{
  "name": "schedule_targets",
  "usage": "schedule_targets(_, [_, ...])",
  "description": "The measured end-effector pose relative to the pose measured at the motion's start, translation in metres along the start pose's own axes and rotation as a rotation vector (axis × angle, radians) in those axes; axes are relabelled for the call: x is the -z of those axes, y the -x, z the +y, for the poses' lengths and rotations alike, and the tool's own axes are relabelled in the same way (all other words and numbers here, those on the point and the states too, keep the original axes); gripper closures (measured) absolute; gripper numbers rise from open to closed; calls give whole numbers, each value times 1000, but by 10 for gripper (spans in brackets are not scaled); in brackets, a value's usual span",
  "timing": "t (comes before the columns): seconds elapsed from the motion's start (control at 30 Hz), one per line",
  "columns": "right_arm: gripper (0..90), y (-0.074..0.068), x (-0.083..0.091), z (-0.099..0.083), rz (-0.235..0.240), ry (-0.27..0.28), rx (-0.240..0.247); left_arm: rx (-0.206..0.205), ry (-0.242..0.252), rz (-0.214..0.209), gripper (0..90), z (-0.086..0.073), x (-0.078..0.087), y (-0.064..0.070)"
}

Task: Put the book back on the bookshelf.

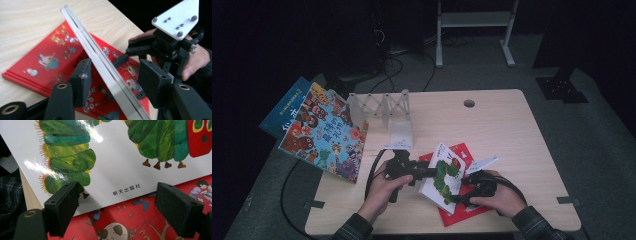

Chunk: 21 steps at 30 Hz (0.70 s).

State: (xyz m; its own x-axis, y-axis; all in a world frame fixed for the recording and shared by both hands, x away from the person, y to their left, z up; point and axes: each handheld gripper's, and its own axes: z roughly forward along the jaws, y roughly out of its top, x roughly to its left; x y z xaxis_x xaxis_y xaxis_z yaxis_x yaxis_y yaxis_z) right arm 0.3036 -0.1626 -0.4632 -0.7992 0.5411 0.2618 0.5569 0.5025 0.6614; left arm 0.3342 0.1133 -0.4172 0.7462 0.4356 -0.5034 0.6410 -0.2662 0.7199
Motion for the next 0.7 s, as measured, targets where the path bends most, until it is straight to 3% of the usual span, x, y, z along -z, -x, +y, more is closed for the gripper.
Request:
schedule_targets(0.1, [174,0,0,0,-3,2,0,-31,-40,22,451,-3,-10,5])
schedule_targets(0.33, [181,0,0,-1,-4,4,7,-30,-54,17,463,0,-11,5])
schedule_targets(0.5, [180,0,0,-1,-6,3,10,-25,-93,40,536,4,-12,3])
schedule_targets(0.7, [180,-3,-2,0,-19,1,26,12,-131,67,594,10,-12,1])
